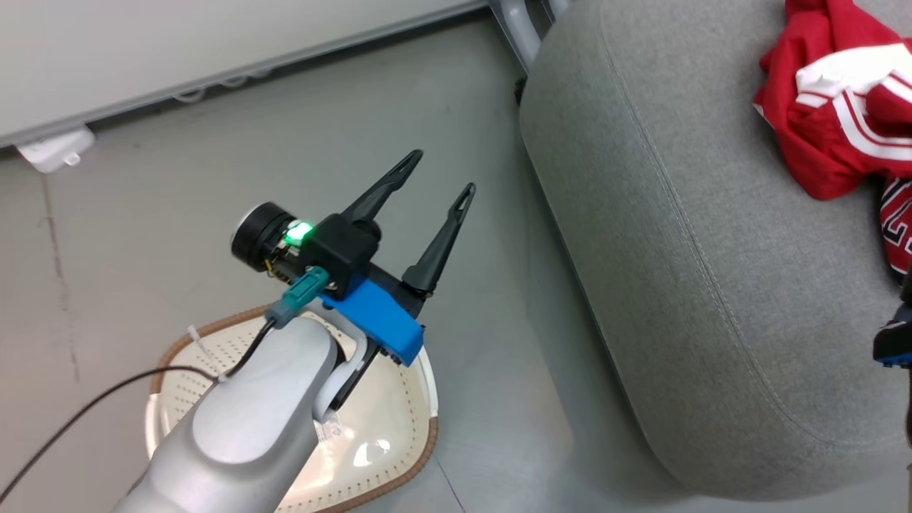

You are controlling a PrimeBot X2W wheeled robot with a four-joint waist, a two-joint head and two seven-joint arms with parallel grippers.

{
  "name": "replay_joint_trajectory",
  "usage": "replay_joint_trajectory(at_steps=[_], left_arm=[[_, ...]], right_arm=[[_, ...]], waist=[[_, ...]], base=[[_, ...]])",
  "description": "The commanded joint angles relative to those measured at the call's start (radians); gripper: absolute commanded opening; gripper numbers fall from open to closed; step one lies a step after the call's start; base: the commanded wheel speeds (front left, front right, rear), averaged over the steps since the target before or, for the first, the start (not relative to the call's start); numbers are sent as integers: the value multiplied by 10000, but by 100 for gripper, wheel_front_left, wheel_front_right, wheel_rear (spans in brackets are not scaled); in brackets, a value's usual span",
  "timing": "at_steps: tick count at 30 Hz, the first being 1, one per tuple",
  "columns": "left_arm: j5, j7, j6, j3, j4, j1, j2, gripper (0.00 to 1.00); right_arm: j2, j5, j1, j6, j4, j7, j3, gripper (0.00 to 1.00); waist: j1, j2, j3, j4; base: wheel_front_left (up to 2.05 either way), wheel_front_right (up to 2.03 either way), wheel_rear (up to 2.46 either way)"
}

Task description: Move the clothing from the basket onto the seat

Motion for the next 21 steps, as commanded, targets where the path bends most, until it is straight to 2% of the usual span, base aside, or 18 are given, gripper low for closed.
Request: replay_joint_trajectory(at_steps=[1, 12, 18, 21], left_arm=[[-22, -41, 62, 208, -92, 269, 39, 100], [369, -39, 351, 2364, -949, 1950, -54, 100], [716, -40, 517, 3762, -1319, 2901, -266, 100], [888, -38, 458, 4438, -1452, 3414, -412, 100]], right_arm=[[45, -62, 182, -11, -128, -3, 168, 100], [220, 33, 304, -11, -708, -2, 1657, 100], [500, 74, 512, -11, -784, -2, 2363, 100], [697, 149, 656, -11, -767, -3, 2580, 100]], waist=[[2, 0, -501, 369], [2, 0, -1724, 1722], [2, 0, -2254, 2536], [2, 0, -2475, 2840]], base=[[0, 0, 0], [0, 0, 0], [0, 0, 0], [0, 0, 0]])
